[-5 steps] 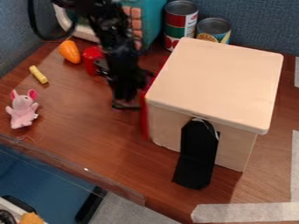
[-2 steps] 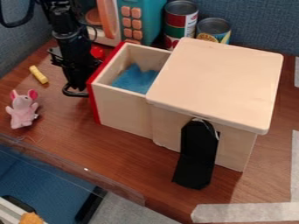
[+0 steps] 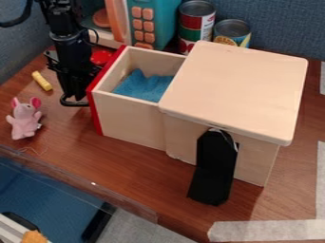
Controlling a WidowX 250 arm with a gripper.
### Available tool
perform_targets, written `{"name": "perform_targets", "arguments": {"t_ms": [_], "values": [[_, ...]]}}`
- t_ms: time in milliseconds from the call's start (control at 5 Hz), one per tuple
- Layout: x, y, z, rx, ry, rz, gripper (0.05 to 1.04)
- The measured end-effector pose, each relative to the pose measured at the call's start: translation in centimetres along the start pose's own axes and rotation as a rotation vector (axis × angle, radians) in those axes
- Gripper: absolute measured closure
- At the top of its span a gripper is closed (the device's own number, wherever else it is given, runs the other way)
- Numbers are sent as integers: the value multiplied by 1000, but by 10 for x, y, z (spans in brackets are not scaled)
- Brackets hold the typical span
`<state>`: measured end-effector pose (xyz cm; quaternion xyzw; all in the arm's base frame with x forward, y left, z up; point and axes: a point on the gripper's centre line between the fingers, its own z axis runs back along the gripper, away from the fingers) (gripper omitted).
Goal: Take the handle and open the drawer
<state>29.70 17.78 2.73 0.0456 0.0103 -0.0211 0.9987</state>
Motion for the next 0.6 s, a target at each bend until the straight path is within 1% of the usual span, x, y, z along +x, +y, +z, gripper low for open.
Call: {"name": "perform_targets", "arguments": {"t_ms": [200,400,600], "values": [[-1,-6,11,-7,-11,-32,342],[0,-6,51,10,-104,-36,93],[-18,6,91,30,-184,-5,78]]}}
